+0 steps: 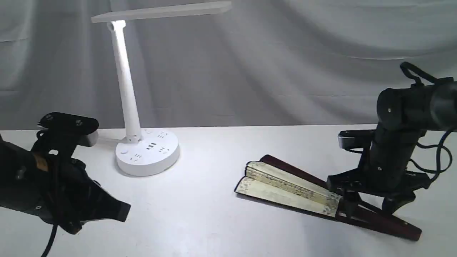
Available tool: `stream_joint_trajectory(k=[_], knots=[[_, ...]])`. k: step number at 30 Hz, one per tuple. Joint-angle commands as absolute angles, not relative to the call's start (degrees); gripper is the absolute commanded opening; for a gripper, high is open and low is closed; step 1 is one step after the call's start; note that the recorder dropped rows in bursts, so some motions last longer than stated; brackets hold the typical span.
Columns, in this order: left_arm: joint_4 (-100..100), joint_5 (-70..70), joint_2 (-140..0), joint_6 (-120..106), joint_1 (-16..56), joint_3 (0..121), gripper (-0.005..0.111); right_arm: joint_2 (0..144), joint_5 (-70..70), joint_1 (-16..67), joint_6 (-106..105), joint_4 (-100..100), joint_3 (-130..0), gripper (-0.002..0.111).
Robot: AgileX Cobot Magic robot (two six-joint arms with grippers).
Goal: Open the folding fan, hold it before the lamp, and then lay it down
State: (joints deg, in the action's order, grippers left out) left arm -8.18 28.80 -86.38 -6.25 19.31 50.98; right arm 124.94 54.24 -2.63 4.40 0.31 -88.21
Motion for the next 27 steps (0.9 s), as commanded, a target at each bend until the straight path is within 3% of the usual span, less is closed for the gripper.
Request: stream_joint_trajectory(k=[1,15,27], knots=[[-8.6,28.7,-86.3,-6.5,19.6,51.4,0.0,124.4,56.4,-2.8,8.0,3.2,-87.7,0.066],[-8.6,28.9,-86.3,-6.5,19.6,51.4,0.0,124.4,51.7,-2.8,28.3,11.1,-84.8,0.066],[-8.6,28.9,-86.3,-6.5,19.6,51.4,0.0,124.4,51.0,-2.7,29.4,22.1,-84.8,0.066]])
